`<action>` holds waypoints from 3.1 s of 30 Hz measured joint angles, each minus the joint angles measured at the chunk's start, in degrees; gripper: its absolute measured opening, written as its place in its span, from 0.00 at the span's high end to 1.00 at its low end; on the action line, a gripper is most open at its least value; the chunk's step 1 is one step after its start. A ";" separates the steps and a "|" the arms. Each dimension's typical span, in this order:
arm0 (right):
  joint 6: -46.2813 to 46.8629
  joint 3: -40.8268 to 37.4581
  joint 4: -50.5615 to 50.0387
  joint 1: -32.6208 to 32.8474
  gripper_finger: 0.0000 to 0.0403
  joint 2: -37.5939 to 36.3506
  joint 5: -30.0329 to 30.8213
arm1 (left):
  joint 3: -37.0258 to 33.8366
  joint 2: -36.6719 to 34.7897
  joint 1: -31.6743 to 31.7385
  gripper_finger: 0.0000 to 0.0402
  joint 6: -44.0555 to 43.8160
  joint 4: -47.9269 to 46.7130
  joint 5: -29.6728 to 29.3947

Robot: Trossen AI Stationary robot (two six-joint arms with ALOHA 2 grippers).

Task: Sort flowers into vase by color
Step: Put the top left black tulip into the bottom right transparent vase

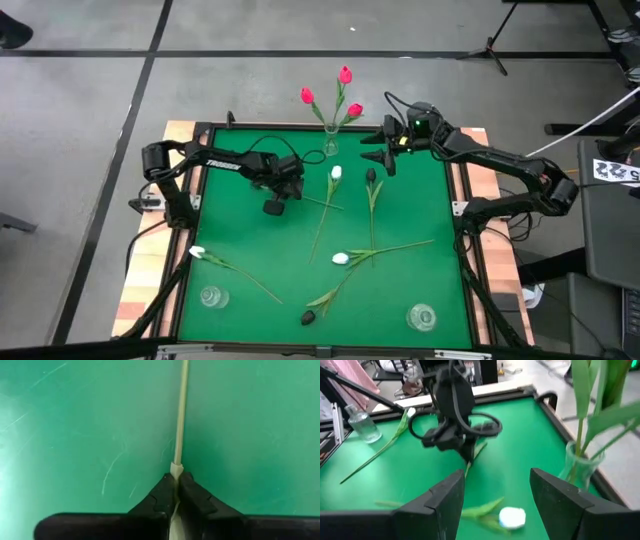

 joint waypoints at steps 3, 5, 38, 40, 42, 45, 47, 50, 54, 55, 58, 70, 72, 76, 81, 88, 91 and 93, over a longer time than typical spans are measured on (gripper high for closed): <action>-0.06 0.00 -4.04 0.02 0.44 -1.71 -0.01 | 0.14 -1.42 -1.48 0.98 1.48 -1.85 -3.13; -0.06 0.00 -6.18 0.09 0.44 -2.62 0.00 | 1.67 -2.02 -2.37 0.99 2.18 -3.63 -4.07; -4.27 20.57 -30.43 20.37 0.44 6.64 20.74 | 24.98 -2.26 -10.66 0.96 36.93 -7.72 -27.02; -4.25 21.17 -30.60 20.28 0.44 7.52 20.13 | 24.98 -2.26 -11.29 0.96 39.69 -5.45 -29.31; -3.39 21.29 -30.17 20.25 0.44 7.70 20.02 | 24.98 -2.26 -11.84 0.96 42.76 -3.42 -31.87; -1.62 21.31 -29.33 20.11 0.44 7.71 20.41 | 24.98 -2.26 -12.64 0.96 47.77 0.44 -34.79; -1.19 21.31 -29.08 20.17 0.44 7.71 20.50 | 24.98 -2.26 -13.22 0.96 51.57 3.54 -35.99; -0.25 21.33 -29.03 20.22 0.44 8.16 20.75 | 24.98 -2.26 -14.36 0.96 57.35 8.98 -36.55; 0.31 21.33 -29.09 20.24 0.44 8.47 22.22 | 24.98 -2.26 -15.90 0.96 61.64 16.02 -35.76; 0.46 21.33 -29.14 20.22 0.44 8.51 22.62 | 24.98 -2.26 -16.16 0.96 62.63 17.21 -35.54; 1.37 21.33 -29.30 20.22 0.44 8.61 23.84 | 24.98 -2.26 -16.73 0.96 65.48 19.84 -35.33; 1.96 21.33 -29.82 20.24 0.70 8.61 24.09 | 24.98 -2.26 -16.86 0.96 65.61 19.81 -34.48; 1.95 21.33 -29.97 20.24 0.82 8.61 23.99 | 24.99 -2.26 -16.86 0.96 65.61 19.79 -34.43; 1.66 21.33 -30.31 20.22 0.97 8.61 23.57 | 24.98 -2.30 -16.90 0.96 65.59 19.77 -33.89; 3.07 21.31 -30.71 20.22 0.98 8.61 22.91 | 25.00 -2.30 -16.82 0.93 61.73 19.79 -31.91; 3.23 21.31 -28.78 20.22 0.99 8.52 26.24 | 25.00 -2.39 -18.00 0.81 52.55 19.99 -26.92; 4.27 21.31 -26.32 20.22 0.99 8.52 28.63 | 25.00 -3.41 -18.64 0.73 46.27 20.05 -25.56; 4.34 21.31 -24.46 20.22 0.99 8.29 30.88 | 24.99 -4.58 -18.83 0.69 40.13 20.08 -25.54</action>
